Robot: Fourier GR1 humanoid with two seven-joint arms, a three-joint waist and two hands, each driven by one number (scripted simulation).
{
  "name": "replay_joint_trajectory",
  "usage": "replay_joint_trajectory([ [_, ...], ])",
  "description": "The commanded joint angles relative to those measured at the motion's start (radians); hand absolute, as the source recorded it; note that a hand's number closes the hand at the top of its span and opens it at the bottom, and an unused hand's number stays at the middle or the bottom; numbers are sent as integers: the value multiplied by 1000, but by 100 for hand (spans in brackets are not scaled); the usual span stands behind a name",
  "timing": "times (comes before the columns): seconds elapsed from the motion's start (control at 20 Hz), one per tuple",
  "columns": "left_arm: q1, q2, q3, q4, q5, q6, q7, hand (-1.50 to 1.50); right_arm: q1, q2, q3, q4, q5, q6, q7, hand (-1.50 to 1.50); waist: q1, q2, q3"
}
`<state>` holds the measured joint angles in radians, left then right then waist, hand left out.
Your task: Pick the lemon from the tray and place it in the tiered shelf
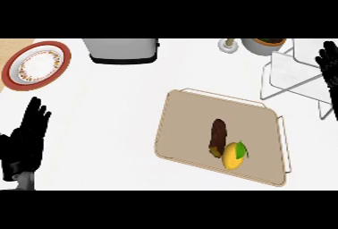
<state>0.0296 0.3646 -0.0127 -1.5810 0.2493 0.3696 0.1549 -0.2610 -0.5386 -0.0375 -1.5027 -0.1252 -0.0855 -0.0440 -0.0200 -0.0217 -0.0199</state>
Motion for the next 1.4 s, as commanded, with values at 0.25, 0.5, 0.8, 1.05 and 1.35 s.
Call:
replay_joint_trajectory([
  [0.25,83,8,-32,87,30,-70,80,0,303,35,-169,-191,208,-420,86,150,-156,-11,14],
  [0.5,98,-11,-57,110,73,-137,91,0,598,200,-168,-173,259,-576,224,-150,-125,5,14],
  [0.8,42,-24,-84,155,67,-181,88,0,960,347,52,-541,380,-591,117,-150,-48,15,16],
  [1.05,-2,-42,-97,182,68,-217,80,0,1157,325,205,-788,516,-538,276,-150,-6,22,16],
  [1.35,-52,-30,-85,214,62,-232,103,0,1218,315,369,-948,825,-448,580,-150,25,31,15],
])
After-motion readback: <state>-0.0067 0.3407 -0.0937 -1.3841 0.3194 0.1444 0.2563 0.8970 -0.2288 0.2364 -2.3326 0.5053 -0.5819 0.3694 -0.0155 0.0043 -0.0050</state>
